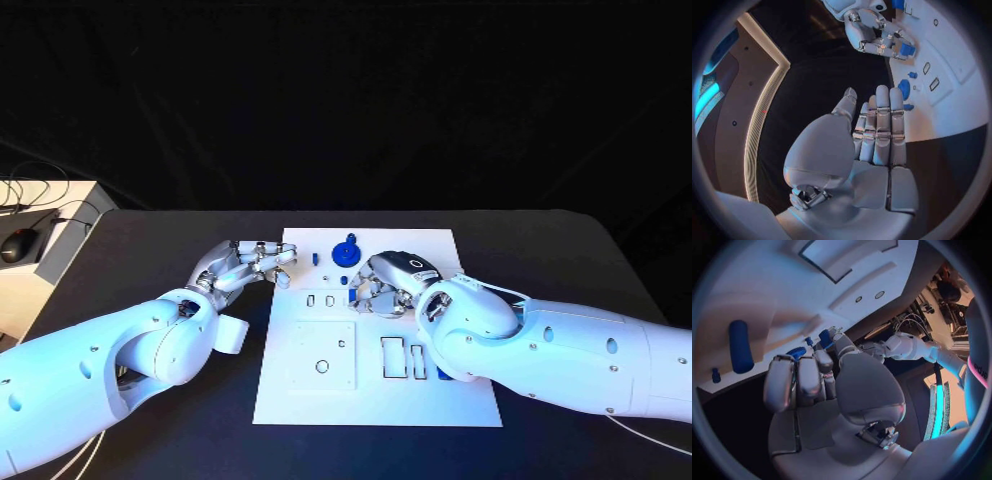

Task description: Assemble the parts on the task board

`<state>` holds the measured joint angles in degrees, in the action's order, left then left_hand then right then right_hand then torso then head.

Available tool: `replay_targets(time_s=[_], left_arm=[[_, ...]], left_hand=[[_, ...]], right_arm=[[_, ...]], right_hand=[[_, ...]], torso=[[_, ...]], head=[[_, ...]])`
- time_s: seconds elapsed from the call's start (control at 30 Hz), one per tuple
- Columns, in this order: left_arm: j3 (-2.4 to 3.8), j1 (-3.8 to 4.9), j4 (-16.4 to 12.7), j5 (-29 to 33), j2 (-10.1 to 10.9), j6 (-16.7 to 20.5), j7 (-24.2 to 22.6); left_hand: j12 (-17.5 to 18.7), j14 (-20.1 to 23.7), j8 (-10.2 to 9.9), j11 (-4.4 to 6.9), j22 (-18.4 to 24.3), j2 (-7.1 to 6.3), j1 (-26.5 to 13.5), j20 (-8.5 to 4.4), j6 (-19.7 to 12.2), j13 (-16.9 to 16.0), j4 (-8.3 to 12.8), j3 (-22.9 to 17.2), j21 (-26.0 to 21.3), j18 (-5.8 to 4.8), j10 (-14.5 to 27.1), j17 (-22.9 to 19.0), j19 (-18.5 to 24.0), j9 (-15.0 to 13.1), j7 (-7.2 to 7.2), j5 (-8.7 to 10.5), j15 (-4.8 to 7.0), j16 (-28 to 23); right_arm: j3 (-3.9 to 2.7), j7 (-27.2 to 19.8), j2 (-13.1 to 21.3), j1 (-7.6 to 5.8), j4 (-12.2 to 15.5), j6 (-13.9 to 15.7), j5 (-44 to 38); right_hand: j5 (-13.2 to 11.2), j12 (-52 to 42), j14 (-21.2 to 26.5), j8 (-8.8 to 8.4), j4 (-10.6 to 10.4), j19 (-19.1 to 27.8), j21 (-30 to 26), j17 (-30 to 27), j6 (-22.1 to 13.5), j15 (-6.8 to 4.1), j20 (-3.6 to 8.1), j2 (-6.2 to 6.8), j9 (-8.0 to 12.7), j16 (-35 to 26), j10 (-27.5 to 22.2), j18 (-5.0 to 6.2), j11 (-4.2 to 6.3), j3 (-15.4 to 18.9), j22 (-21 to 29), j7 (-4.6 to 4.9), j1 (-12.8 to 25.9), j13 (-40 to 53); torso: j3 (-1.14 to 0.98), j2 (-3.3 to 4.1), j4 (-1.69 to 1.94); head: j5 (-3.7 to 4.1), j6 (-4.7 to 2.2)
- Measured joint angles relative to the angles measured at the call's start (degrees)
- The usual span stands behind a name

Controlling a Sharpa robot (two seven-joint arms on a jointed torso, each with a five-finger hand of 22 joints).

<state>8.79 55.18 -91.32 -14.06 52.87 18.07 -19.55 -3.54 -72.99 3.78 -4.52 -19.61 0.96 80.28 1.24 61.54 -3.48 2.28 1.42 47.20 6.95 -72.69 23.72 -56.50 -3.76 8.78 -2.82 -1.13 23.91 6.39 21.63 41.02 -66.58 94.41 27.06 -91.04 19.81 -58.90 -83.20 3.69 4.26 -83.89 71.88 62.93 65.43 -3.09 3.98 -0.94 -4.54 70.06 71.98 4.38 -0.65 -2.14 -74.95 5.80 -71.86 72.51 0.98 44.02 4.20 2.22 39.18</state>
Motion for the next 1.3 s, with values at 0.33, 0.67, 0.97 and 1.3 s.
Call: replay_targets(time_s=[0.33,0.67,0.97,1.3], left_arm=[[0.00,0.00,-0.1,0.0,0.1,0.0,0.0],[0.00,0.00,-0.2,0.0,0.2,0.0,0.1],[0.00,0.00,-0.2,0.0,0.3,0.0,0.1],[0.00,0.00,-0.3,0.0,0.3,0.0,0.1]], left_hand=[[0.0,0.0,0.0,0.00,0.0,0.00,0.0,0.00,0.0,0.0,0.0,0.0,0.0,0.00,0.0,0.0,0.0,0.0,0.00,0.00,0.00,0.0],[0.0,0.0,0.0,-0.20,0.0,0.00,0.0,0.00,0.0,0.0,0.0,0.0,0.0,0.00,0.2,0.0,0.0,0.0,0.00,0.00,0.00,0.0],[0.0,0.0,0.0,-0.20,0.0,0.00,0.0,0.00,0.0,0.0,0.0,0.0,0.0,0.00,0.2,0.0,0.0,0.0,0.00,0.00,0.00,0.0],[0.0,0.0,0.0,-0.20,0.0,0.00,0.0,0.00,0.0,0.0,0.0,0.0,0.0,0.00,0.2,0.0,0.0,0.0,0.00,0.00,0.00,0.0]], right_arm=[[0.00,0.1,-0.6,0.22,-1.7,0.4,-1.3],[0.00,0.1,-1.7,0.67,-3.3,0.7,-2.1],[0.00,0.1,-2.0,0.91,-3.6,1.0,-2.4],[0.00,0.1,-2.1,1.04,-3.6,1.1,-2.7]], right_hand=[[0.0,0.0,0.0,-0.06,0.0,0.0,0.0,0.0,0.0,0.00,0.00,0.00,0.1,0.0,0.3,0.00,0.13,0.0,0.0,0.02,0.0,0.0],[-0.2,0.0,0.0,-0.16,0.0,0.0,0.0,0.0,0.0,0.00,0.00,0.00,0.2,0.0,0.3,0.00,0.12,0.0,0.0,0.03,0.0,0.0],[-0.2,0.0,0.0,0.06,0.0,0.0,0.0,0.0,0.1,0.00,0.00,0.00,0.2,0.0,0.4,0.00,0.03,0.0,0.0,0.15,0.0,0.1],[-0.2,0.0,0.0,0.06,0.0,0.0,0.0,0.0,0.2,0.00,-0.01,0.00,0.1,0.0,0.4,0.00,0.02,0.0,0.0,0.20,0.0,0.0]], torso=[[0.02,-0.01,-0.03],[0.02,-0.01,0.00],[0.02,-0.03,-0.03],[0.04,-0.07,-0.05]], head=[[-0.08,0.10],[-0.09,0.24],[-0.17,0.44],[-0.18,0.54]])
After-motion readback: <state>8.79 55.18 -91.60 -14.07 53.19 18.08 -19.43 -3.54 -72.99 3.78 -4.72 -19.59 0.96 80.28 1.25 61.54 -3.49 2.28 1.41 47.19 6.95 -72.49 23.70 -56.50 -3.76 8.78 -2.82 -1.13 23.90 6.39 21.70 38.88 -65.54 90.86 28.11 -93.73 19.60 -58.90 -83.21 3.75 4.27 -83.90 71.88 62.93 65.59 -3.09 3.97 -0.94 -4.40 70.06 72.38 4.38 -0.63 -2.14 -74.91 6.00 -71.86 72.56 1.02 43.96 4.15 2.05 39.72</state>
